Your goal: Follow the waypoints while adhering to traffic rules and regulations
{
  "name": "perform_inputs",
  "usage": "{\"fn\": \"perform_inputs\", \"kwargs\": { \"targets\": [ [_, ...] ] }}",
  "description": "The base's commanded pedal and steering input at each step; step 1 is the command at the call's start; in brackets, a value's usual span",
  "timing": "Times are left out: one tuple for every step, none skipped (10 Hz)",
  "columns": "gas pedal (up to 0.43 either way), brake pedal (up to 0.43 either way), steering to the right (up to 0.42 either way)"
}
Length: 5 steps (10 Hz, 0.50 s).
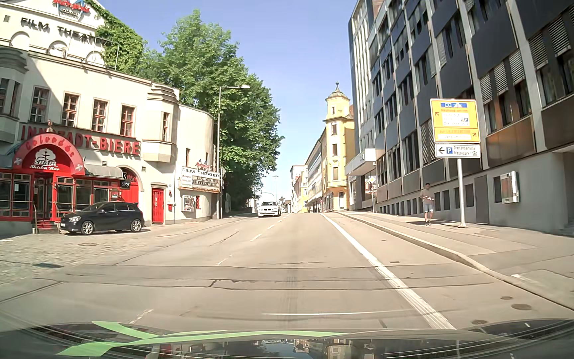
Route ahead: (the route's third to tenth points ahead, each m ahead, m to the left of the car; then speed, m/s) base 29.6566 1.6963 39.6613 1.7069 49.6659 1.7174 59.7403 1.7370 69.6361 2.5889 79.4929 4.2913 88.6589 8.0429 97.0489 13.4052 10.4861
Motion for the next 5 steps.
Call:
{"fn": "perform_inputs", "kwargs": {
  "targets": [
    [0.118,0.000,-0.003],
    [0.130,0.000,-0.003],
    [0.138,0.000,-0.004],
    [0.157,0.000,-0.004],
    [0.169,0.000,-0.004]
  ]
}}
